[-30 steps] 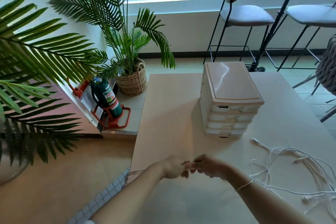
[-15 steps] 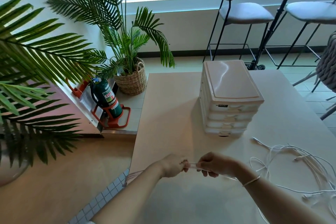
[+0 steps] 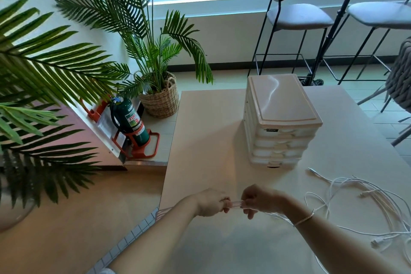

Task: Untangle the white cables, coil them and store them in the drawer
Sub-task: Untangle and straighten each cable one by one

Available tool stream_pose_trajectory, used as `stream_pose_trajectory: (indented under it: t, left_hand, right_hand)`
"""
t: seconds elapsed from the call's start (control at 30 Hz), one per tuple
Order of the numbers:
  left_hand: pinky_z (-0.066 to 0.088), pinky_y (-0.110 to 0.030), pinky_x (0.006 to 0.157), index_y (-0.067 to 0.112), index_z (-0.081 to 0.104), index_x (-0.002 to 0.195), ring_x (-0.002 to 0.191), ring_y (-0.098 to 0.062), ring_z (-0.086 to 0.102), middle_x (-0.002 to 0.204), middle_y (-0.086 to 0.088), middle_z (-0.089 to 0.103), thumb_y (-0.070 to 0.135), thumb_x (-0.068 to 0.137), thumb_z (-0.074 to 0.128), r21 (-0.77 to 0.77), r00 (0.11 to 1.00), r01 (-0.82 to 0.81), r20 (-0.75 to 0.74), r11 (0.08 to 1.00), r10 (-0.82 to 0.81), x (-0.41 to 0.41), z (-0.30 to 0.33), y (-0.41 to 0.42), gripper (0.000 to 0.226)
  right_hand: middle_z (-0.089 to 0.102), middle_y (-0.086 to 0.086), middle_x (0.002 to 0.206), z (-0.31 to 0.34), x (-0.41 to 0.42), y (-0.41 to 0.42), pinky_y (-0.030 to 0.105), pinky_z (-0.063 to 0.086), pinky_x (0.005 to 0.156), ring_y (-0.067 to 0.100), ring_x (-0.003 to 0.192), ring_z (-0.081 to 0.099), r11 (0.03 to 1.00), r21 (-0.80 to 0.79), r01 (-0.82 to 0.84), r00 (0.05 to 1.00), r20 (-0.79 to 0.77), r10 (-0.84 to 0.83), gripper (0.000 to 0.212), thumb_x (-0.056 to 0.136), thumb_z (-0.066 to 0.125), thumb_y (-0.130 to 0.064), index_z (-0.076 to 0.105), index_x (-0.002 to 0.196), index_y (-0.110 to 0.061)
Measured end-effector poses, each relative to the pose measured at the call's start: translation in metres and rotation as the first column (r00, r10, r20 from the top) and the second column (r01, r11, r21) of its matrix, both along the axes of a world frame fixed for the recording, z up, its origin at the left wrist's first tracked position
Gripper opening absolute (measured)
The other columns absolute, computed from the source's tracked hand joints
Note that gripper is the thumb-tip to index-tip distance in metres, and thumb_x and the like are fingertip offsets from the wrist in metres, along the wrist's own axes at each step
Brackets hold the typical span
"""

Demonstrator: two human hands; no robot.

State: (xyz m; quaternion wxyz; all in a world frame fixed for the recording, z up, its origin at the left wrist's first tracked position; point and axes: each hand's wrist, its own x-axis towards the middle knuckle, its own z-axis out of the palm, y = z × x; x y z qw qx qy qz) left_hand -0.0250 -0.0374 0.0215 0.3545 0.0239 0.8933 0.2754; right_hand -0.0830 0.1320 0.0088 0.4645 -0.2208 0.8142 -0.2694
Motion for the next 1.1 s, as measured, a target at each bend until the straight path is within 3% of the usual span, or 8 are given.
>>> stream_pose_trajectory:
  t: [0.2, 0.43, 0.53, 0.67, 0.77, 0.87, 1.0, 1.1]
  left_hand:
    - [0.03, -0.024, 0.064, 0.006, 0.061, 0.104, 0.082, -0.017, 0.043, 0.084, 0.0, 0.049, 0.024, 0.1, 0.038, -0.002, 0.992, -0.082, -0.098, 0.997, 0.082, -0.003, -0.004, -0.003, 0.029]
    - [0.032, -0.025, 0.063, 0.006, 0.061, 0.106, 0.082, -0.019, 0.044, 0.093, -0.004, 0.05, 0.024, 0.101, 0.036, -0.035, 0.992, -0.101, -0.073, 0.994, 0.099, 0.0, -0.01, 0.003, 0.032]
    - [0.034, -0.026, 0.063, 0.008, 0.06, 0.107, 0.083, -0.02, 0.043, 0.091, -0.003, 0.05, 0.026, 0.101, 0.034, -0.026, 0.997, -0.073, -0.01, 0.997, 0.073, 0.0, -0.006, 0.0, 0.032]
    - [0.034, -0.026, 0.066, 0.01, 0.061, 0.103, 0.084, -0.019, 0.043, 0.089, -0.004, 0.05, 0.024, 0.1, 0.036, -0.001, 1.0, -0.009, 0.018, 1.0, 0.009, 0.0, -0.001, -0.002, 0.028]
    - [0.034, -0.025, 0.069, 0.01, 0.062, 0.101, 0.083, -0.018, 0.044, 0.091, -0.005, 0.051, 0.025, 0.099, 0.039, 0.001, 1.0, 0.02, 0.014, 1.0, -0.02, 0.003, -0.001, -0.003, 0.028]
    - [0.035, -0.026, 0.073, 0.019, 0.058, 0.09, 0.082, -0.018, 0.044, 0.089, -0.005, 0.051, 0.026, 0.098, 0.039, 0.028, 1.0, 0.002, 0.008, 1.0, -0.002, 0.001, -0.002, -0.006, 0.021]
    - [0.035, -0.024, 0.066, 0.019, 0.055, 0.089, 0.082, -0.017, 0.044, 0.086, -0.002, 0.052, 0.02, 0.099, 0.04, 0.075, 0.999, -0.042, -0.023, 0.996, 0.044, -0.006, 0.006, -0.013, 0.018]
    - [0.033, -0.015, 0.062, 0.02, 0.054, 0.089, 0.083, -0.017, 0.043, 0.09, -0.004, 0.052, 0.021, 0.099, 0.04, 0.073, 0.999, -0.037, -0.032, 0.997, 0.039, -0.008, 0.009, -0.016, 0.017]
  right_hand:
    - [0.054, -0.002, 0.062, 0.009, 0.009, -0.001, 0.018, 0.03, 0.043, 0.007, 0.043, 0.039, 0.987, -0.037, 0.153, 0.978, 0.149, -0.146, 0.024, 0.093, 0.044, -0.007, 0.06, 0.076, -0.015]
    - [0.063, -0.003, 0.07, 0.015, 0.007, -0.004, 0.02, 0.045, 0.049, 0.006, 0.039, 0.056, 0.992, 0.078, 0.096, 0.983, 0.151, -0.106, 0.014, 0.09, 0.047, -0.01, 0.06, 0.086, -0.013]
    - [0.063, -0.006, 0.075, 0.01, 0.008, -0.005, 0.017, 0.042, 0.052, 0.002, 0.047, 0.061, 0.993, 0.027, 0.111, 0.992, 0.052, -0.112, 0.017, 0.093, 0.046, -0.012, 0.057, 0.08, -0.015]
    - [0.059, -0.009, 0.062, 0.003, 0.003, -0.006, 0.015, 0.039, 0.053, 0.007, 0.061, 0.057, 0.986, 0.021, 0.164, 0.979, -0.128, -0.16, 0.019, 0.085, 0.061, -0.014, 0.062, 0.068, -0.022]
    - [0.052, -0.012, 0.058, 0.007, 0.002, -0.006, 0.009, 0.034, 0.045, 0.002, 0.051, 0.045, 0.995, 0.086, 0.055, 0.974, -0.226, -0.035, 0.006, 0.084, 0.065, -0.019, 0.07, 0.084, -0.016]
    - [0.056, -0.012, 0.061, 0.014, -0.001, -0.001, 0.009, 0.038, 0.049, 0.002, 0.051, 0.05, 0.992, 0.115, -0.041, 0.98, -0.189, 0.062, 0.014, 0.086, 0.058, -0.017, 0.06, 0.073, -0.022]
    - [0.058, -0.006, 0.053, 0.016, -0.021, 0.027, 0.017, 0.041, 0.045, 0.009, 0.044, 0.053, 0.991, 0.094, 0.097, 0.979, -0.186, -0.078, 0.025, 0.082, 0.053, -0.001, 0.051, 0.066, -0.02]
    - [0.057, -0.006, 0.055, 0.024, -0.038, 0.043, 0.015, 0.041, 0.045, 0.003, 0.039, 0.051, 0.966, 0.258, 0.02, 0.978, -0.204, 0.035, 0.026, 0.082, 0.049, -0.002, 0.049, 0.064, -0.021]
